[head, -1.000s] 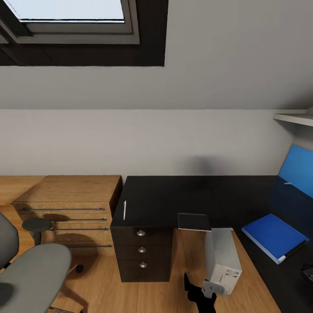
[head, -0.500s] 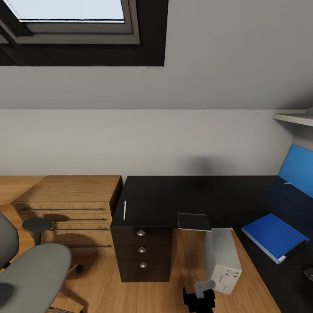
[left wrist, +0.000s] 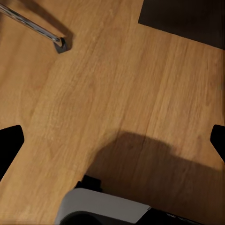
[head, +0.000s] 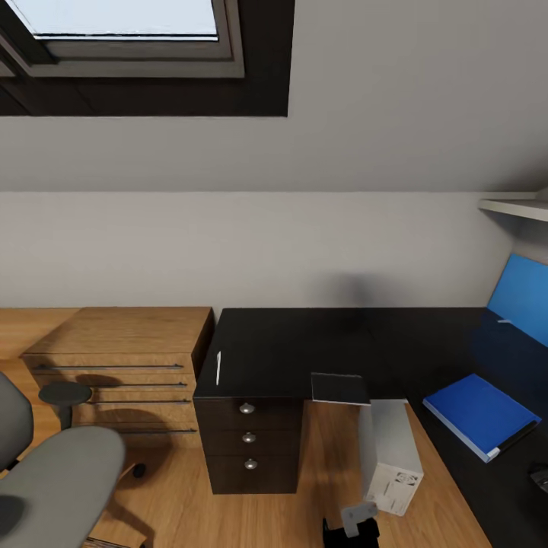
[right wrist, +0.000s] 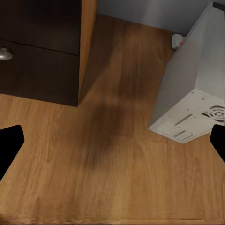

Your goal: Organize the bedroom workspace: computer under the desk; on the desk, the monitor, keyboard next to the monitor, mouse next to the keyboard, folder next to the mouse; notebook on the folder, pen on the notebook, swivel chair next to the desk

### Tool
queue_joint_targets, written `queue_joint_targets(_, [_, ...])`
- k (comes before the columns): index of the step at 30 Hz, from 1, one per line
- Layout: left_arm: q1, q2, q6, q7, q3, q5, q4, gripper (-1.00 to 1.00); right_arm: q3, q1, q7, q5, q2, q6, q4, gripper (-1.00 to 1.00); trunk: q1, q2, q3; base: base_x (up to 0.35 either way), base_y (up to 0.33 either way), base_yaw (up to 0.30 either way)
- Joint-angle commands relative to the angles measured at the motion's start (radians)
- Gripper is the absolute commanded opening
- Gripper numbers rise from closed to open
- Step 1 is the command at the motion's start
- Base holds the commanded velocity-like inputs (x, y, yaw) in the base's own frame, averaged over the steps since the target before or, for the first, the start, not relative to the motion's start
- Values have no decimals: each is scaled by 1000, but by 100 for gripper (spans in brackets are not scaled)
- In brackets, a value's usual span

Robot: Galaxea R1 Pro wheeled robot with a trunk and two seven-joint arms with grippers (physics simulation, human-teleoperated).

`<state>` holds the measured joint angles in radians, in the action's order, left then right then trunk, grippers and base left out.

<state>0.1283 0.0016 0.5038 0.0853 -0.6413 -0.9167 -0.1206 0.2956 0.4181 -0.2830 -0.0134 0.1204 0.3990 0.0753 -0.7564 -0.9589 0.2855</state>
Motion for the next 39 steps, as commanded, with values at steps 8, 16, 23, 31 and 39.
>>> queue_joint_targets(8, [1, -4, 2, 11, -8, -2, -1, 100, 8, -8, -5, -2, -21, -13, -22, 100, 31, 55, -24, 0, 0, 0])
queue_joint_targets(16, [1, -3, 2, 11, -7, -2, -1, 100, 6, -9, -7, 2, -19, 10, -23, 100, 61, 111, -49, 0, 0, 0])
queue_joint_targets(23, [1, -8, 0, 9, -10, 5, -26, 100, 7, -9, -6, 4, -18, 14, -28, 100, 88, 160, -71, 0, 0, 0])
queue_joint_targets(31, [2, 116, -212, 58, -9, 5, -420, 100, 8, -9, -6, 1, -16, 18, -14, 100, 119, 216, -96, 0, 0, 0])
queue_joint_targets(39, [1, 253, -616, 425, 42, -3, -1002, 100, 2, -8, -21, 1, -18, -1, 231, 100, 150, 272, -121, 0, 0, 0])
